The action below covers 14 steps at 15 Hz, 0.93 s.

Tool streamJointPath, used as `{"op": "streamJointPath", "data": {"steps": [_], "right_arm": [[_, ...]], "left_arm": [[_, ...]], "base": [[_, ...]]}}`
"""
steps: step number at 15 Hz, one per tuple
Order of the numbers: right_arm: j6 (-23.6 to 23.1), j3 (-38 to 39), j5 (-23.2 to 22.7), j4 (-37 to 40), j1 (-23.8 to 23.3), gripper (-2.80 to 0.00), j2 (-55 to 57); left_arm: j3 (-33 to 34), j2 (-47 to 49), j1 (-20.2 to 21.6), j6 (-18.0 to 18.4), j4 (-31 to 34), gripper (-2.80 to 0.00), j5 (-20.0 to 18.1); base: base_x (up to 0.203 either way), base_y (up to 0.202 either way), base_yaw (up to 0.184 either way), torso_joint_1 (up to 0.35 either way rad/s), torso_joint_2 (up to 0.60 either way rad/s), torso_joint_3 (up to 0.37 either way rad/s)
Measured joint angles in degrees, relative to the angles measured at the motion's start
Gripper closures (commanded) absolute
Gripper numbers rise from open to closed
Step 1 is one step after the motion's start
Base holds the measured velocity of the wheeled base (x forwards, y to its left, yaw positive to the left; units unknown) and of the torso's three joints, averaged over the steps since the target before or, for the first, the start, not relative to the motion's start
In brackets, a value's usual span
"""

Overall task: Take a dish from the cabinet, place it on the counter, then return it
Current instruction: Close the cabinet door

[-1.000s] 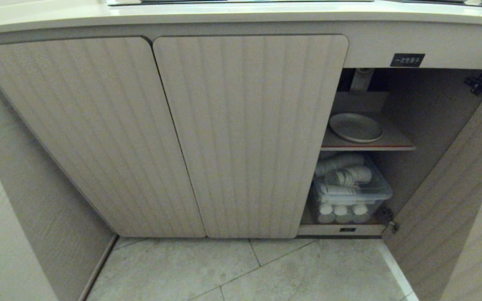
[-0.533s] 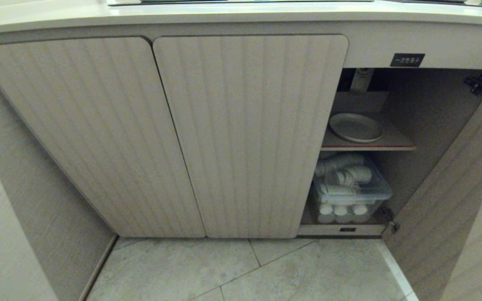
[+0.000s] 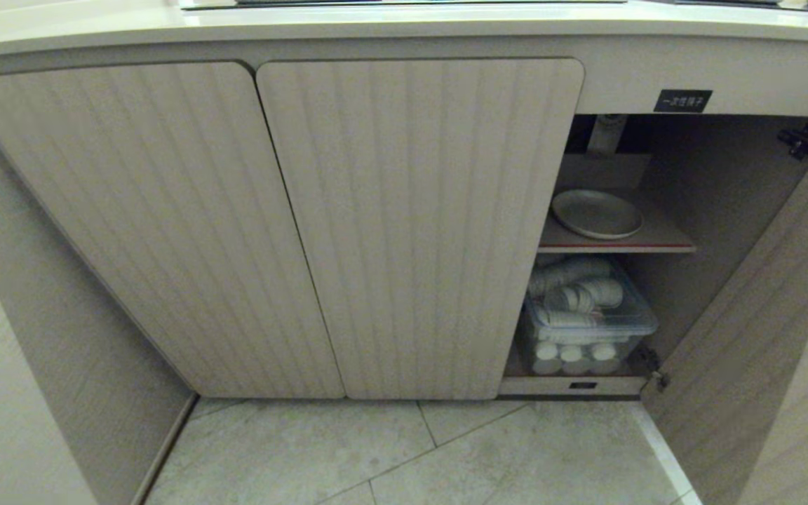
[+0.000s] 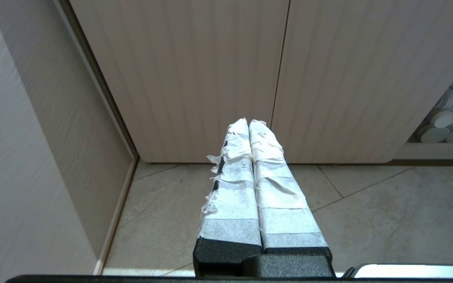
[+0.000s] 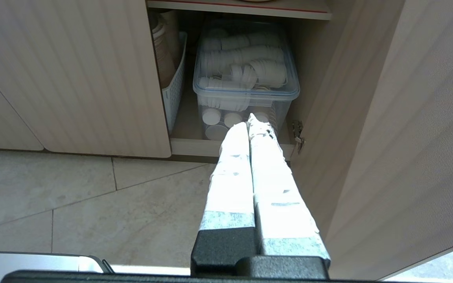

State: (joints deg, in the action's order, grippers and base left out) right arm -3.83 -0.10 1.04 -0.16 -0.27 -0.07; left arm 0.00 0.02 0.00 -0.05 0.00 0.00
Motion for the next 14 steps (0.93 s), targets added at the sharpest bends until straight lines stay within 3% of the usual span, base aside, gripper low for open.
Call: {"op": "streamJointPath", "data": {"steps": [10,14], "right_arm": [[0.0,0.0,0.0,0.0,0.0,0.0,0.0],[0.0,0.0,0.01,-0.01,0.02,0.0,0.0]], "left_arm": [[0.0,0.0,0.0,0.05,0.02,0.0,0.0],[0.0,0.0,0.0,0.03,0.0,0.0,0.0]], "base": [[0.0,0.0,0.0,0.0,0.0,0.0],[0.002,-0.141,0.004,0.004,0.0,0.002]]}}
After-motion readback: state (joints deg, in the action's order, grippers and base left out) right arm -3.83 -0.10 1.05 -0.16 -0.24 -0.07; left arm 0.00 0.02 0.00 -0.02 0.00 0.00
